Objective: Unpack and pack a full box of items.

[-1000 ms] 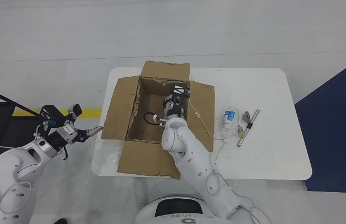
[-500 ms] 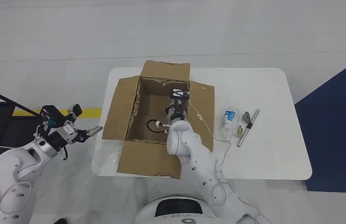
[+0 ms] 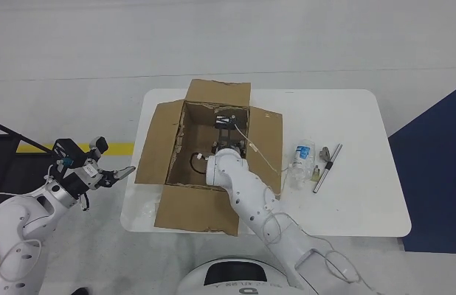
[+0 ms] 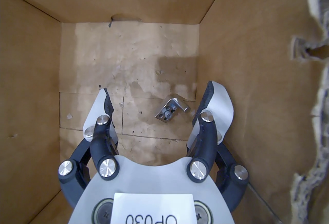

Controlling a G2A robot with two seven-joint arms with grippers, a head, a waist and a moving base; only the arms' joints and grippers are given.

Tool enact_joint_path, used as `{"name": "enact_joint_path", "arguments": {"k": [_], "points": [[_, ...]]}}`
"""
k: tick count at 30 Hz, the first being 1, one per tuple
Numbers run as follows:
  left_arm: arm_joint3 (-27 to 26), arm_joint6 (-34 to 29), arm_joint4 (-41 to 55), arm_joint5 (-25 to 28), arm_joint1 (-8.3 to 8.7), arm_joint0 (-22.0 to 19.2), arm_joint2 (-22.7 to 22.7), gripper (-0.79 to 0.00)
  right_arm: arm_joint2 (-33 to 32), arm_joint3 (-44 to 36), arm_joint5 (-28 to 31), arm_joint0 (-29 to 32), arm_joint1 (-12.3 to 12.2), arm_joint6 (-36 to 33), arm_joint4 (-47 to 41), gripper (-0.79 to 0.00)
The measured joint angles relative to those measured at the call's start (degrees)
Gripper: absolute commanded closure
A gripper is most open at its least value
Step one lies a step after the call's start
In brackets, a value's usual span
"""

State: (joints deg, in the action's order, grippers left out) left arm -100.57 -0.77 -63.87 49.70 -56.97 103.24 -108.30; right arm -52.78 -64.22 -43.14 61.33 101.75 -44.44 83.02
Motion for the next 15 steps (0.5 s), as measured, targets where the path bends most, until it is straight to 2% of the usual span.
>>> {"name": "enact_joint_path", "arguments": {"k": [3,6,8,10,13,15], "points": [[0.00,0.00,0.00,0.00,0.00,0.00,0.00,-0.785,0.67,1.09,-1.13,-0.52,0.46,-0.90,0.34,-0.437],[0.00,0.00,0.00,0.00,0.00,0.00,0.00,-0.785,0.67,1.52,-1.93,-0.54,0.77,-1.41,0.05,-0.449],[0.00,0.00,0.00,0.00,0.00,0.00,0.00,-0.785,0.36,2.17,-2.22,-0.73,0.94,-1.87,-0.36,-0.406],[0.00,0.00,0.00,0.00,0.00,0.00,0.00,-0.785,0.15,2.98,-2.03,-1.08,1.10,-2.23,-0.84,-0.416],[0.00,0.00,0.00,0.00,0.00,0.00,0.00,-0.785,0.07,4.54,-1.32,-2.03,1.44,-2.33,-1.64,-0.520],[0.00,0.00,0.00,0.00,0.00,0.00,0.00,-0.785,0.66,5.14,-0.09,-2.47,1.81,-1.63,-2.38,-0.502]]}}
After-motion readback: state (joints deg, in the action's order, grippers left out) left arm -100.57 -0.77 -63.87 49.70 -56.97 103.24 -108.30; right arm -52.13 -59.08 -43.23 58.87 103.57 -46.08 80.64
